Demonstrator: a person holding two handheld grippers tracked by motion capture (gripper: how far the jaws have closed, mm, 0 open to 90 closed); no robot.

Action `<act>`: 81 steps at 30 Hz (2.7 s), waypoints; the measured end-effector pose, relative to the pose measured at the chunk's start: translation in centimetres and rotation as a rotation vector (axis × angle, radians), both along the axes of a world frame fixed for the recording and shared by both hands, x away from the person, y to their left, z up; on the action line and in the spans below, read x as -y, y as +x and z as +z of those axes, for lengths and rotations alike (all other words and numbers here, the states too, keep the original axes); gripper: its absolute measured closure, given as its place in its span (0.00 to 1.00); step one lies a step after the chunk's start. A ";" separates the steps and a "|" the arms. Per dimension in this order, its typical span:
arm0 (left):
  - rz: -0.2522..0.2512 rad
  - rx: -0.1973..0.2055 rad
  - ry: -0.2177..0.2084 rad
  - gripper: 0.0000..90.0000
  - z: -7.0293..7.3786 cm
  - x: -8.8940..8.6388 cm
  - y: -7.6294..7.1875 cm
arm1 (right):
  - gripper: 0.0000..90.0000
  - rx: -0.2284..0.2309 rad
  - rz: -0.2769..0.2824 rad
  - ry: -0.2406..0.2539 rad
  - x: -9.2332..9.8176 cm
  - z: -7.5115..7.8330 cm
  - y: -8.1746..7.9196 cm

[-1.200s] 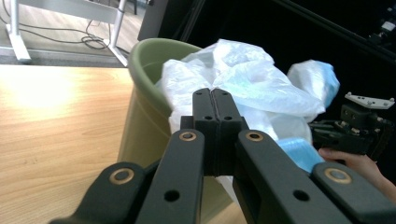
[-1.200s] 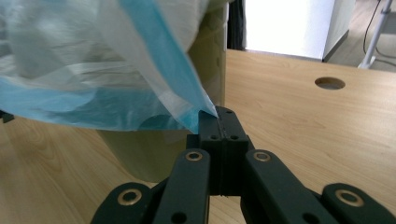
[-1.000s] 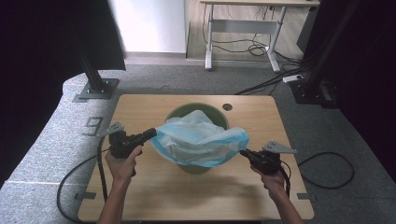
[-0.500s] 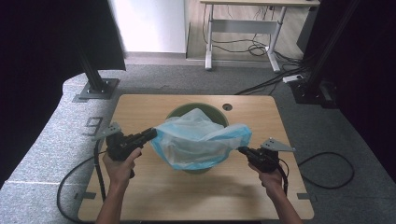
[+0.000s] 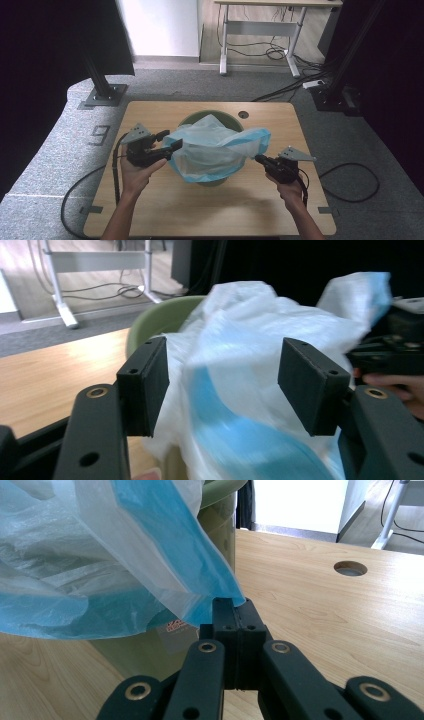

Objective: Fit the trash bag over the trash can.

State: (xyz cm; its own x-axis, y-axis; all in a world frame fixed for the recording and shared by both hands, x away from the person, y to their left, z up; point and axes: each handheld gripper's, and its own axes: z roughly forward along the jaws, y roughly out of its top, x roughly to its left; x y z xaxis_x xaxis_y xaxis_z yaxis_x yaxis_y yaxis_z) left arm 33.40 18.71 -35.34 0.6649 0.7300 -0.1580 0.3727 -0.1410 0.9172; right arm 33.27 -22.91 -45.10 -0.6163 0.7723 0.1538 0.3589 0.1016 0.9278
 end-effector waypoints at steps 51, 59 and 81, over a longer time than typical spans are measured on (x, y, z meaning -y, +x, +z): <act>0.048 -0.138 -0.090 1.00 -1.8 -2.0 6.8 | 0.98 0.083 -0.134 -0.064 -2.0 5.8 8.2; 0.085 -0.168 -0.122 1.00 -3.3 -2.8 8.3 | 0.98 0.063 -0.158 -0.035 -2.7 4.1 10.6; 0.114 -0.276 -0.097 1.00 -6.8 -2.5 10.6 | 0.98 -0.047 -0.106 -0.068 -4.9 -0.2 12.2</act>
